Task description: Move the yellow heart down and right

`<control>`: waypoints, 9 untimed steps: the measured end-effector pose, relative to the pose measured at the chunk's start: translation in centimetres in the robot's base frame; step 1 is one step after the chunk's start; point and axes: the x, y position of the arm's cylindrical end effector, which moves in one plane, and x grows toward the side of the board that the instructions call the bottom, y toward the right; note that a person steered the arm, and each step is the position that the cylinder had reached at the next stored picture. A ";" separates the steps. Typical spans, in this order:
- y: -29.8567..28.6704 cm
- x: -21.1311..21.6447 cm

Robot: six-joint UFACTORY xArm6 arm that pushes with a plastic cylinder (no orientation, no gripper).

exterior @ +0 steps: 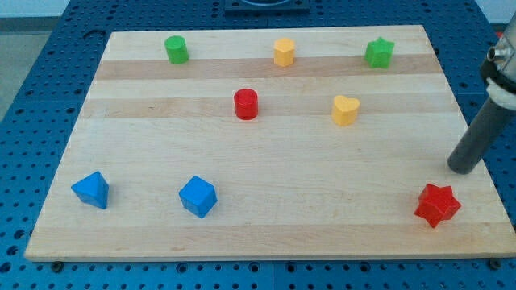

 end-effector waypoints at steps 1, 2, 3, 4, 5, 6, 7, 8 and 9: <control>-0.1 -1.4; 0.9 -5.0; -0.1 -9.1; -6.0 -12.8; -14.9 -12.4; -19.0 -10.4; -17.2 -6.9; -11.9 -5.0; -9.7 -1.7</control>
